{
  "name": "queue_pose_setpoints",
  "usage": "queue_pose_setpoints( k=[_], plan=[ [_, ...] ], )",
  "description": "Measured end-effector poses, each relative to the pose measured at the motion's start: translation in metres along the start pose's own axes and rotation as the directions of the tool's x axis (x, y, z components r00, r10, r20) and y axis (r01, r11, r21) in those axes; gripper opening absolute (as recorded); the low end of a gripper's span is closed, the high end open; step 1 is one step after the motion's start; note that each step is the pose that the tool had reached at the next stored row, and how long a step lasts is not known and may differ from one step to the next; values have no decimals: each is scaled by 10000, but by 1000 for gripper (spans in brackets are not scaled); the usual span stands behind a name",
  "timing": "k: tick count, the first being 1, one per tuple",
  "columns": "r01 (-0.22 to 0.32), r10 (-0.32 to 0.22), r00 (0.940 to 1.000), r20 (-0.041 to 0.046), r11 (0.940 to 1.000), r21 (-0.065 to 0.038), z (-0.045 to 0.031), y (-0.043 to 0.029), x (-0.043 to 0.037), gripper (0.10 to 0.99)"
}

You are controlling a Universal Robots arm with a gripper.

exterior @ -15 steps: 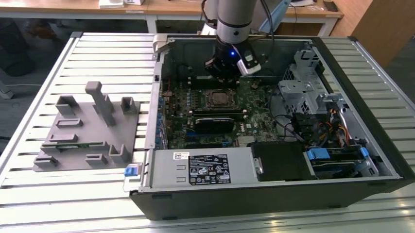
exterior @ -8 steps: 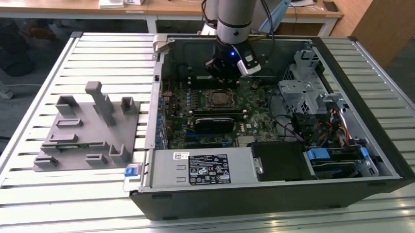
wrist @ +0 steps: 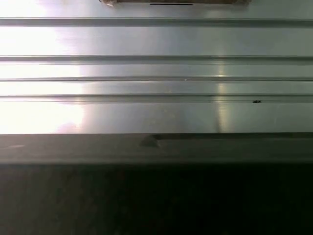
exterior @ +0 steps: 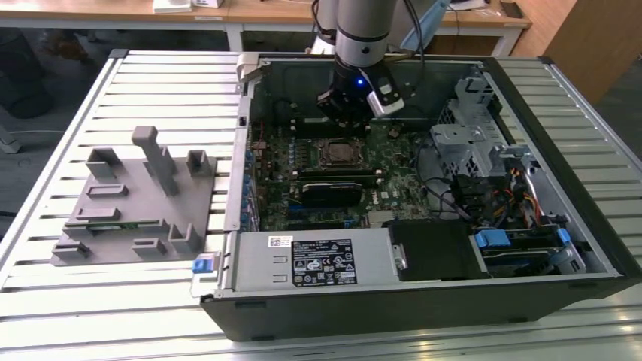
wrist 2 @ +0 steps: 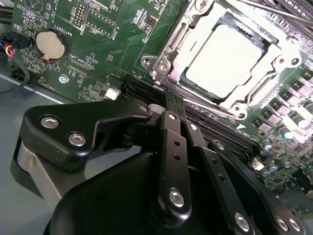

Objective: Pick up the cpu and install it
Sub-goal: 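Install the first cpu locking lever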

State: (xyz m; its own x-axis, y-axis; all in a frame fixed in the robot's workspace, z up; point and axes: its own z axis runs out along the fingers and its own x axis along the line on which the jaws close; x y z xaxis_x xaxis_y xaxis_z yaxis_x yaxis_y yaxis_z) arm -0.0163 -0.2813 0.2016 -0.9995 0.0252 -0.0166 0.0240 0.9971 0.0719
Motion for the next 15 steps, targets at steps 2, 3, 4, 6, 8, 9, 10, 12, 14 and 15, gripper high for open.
queue_pose_setpoints(
  k=[2,3,4,6,8,9,10,12,14,15],
  plan=[
    [0,0,10000,2,10000,9,0,0,0,106],
    [0,0,10000,1,10000,38,-1,0,0,106],
    [1,-1,10000,1,10000,89,-1,0,0,106],
    [4,-4,10000,5,9998,216,2,0,0,106],
    [5,-6,10000,8,9994,333,7,-1,1,106],
    [7,-7,10000,8,9993,386,11,-1,1,106],
    [7,-8,10000,7,9991,419,13,-2,1,106],
    [9,-9,10000,8,9990,449,14,-2,0,106],
    [9,-10,10000,9,9990,450,15,-2,0,106],
    [8,-9,10000,9,9990,449,15,-1,0,106]
  ],
)
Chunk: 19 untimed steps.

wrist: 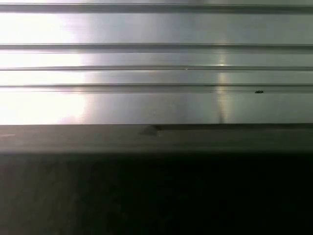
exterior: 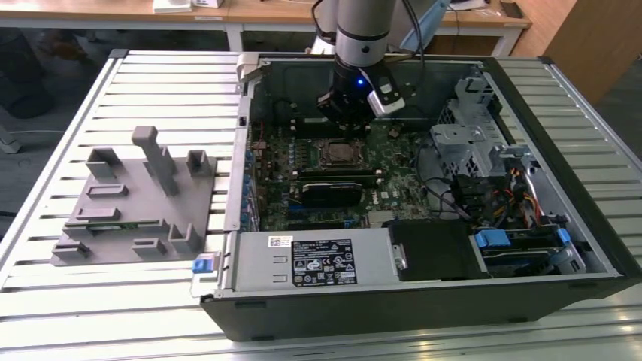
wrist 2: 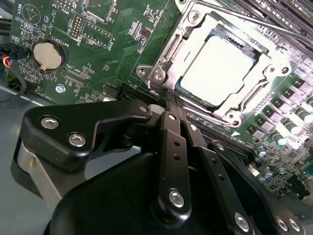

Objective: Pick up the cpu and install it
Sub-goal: 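Install the first cpu locking lever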

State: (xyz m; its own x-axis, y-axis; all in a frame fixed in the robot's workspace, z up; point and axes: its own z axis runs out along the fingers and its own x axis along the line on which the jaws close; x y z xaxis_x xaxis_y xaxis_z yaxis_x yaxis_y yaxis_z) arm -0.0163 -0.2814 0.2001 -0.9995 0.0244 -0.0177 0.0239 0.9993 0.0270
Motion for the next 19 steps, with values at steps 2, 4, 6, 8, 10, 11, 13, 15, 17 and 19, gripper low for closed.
queue_pose_setpoints(
  k=[2,4,6,8,10,11,13,15,17,19],
  plan=[
    [0,0,10000,1,10000,-3,-6,1,0,106],
    [0,0,10000,0,10000,-1,-13,1,0,106],
    [-1,1,10000,2,10000,5,-13,1,0,106],
    [0,0,10000,3,10000,92,-8,0,0,106],
    [3,-3,10000,2,9998,189,4,-1,0,106],
    [4,-4,10000,2,9998,203,6,-1,0,106],
    [5,-5,10000,2,9998,203,7,-1,-1,106],
    [4,-4,10000,3,9998,201,8,0,-1,106],
    [2,-2,10000,-1,9998,201,9,0,0,106],
    [3,-3,10000,-7,9998,196,10,0,0,106]
  ],
)
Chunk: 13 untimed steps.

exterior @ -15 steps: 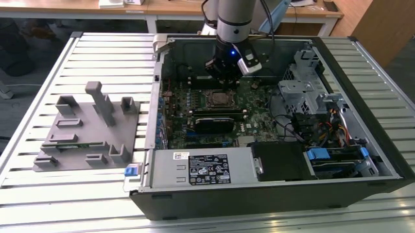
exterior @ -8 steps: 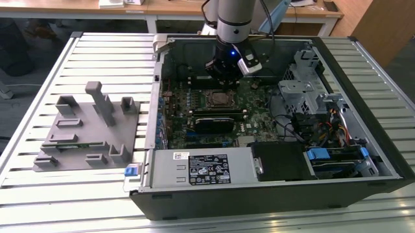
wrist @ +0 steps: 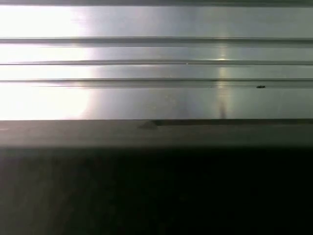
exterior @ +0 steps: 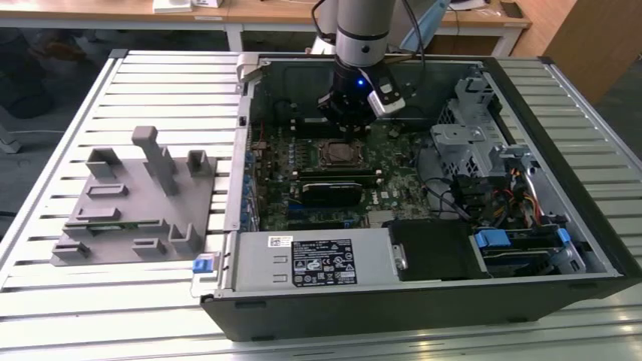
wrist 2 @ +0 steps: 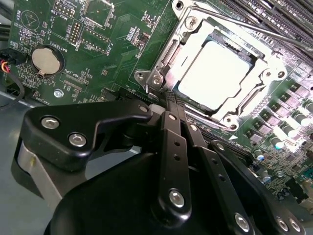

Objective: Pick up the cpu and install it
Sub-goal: 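Install the first cpu locking lever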

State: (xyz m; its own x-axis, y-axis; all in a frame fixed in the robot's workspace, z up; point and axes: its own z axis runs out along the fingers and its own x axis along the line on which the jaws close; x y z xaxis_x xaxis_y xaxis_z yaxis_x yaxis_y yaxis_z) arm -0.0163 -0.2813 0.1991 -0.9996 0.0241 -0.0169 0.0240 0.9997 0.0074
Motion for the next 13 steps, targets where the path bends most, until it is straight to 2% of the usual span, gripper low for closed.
queue_pose_setpoints(
  k=[7,9,13],
  plan=[
    [0,0,10000,-32,10000,-9,23,5,-8,106],
    [-1,0,10000,-39,10000,-94,24,5,-9,106],
    [-7,4,10000,-56,9992,-402,25,6,-9,106]
  ],
)
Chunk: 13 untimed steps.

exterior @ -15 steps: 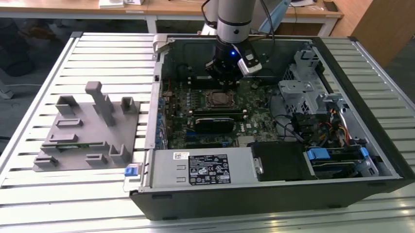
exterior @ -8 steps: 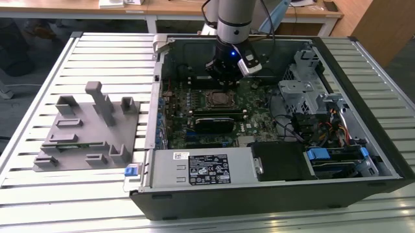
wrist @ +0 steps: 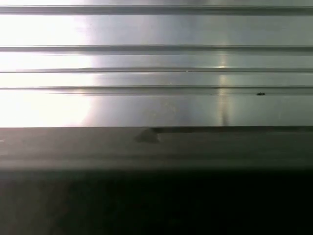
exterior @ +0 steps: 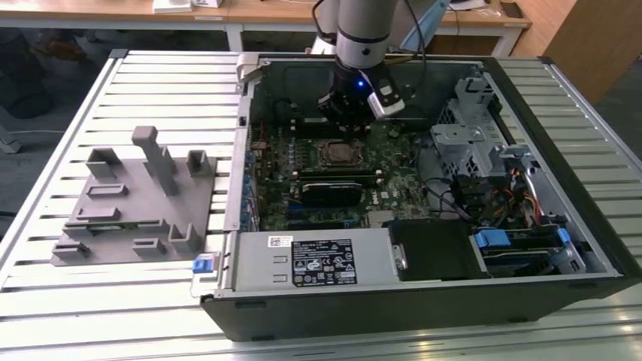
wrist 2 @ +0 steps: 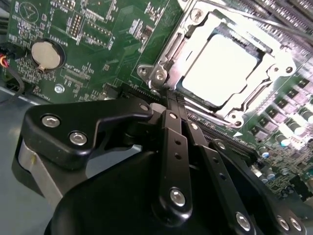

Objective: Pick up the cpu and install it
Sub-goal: 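Install the first cpu locking lever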

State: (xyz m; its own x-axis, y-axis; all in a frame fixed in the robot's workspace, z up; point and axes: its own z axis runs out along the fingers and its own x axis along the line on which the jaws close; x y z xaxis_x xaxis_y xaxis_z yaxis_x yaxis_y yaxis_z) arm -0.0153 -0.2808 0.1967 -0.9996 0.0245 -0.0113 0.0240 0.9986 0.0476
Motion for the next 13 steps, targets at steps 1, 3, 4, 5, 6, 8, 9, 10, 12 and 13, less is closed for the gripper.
queue_pose_setpoints(
  k=[1,3,4,5,6,8,9,10,12,13],
  plan=[
    [-1,1,10000,-4,10000,-55,0,0,0,106],
    [-3,3,10000,-2,10000,-76,-5,2,0,106],
    [-3,3,10000,3,10000,-88,-14,4,-1,106],
    [-2,2,10000,-1,10000,-82,-32,4,-1,106],
    [-2,2,10000,-7,10000,-70,-55,3,0,106],
    [-2,2,10000,-6,10000,-72,-89,5,-1,106],
    [-2,2,10000,-7,10000,-69,-104,5,-1,106],
    [-2,1,10000,-8,10000,-63,-115,6,-1,106],
    [-1,1,10000,-11,10000,-55,-118,6,-3,106],
    [-1,1,10000,-13,10000,-54,-119,5,-4,106]
  ],
)
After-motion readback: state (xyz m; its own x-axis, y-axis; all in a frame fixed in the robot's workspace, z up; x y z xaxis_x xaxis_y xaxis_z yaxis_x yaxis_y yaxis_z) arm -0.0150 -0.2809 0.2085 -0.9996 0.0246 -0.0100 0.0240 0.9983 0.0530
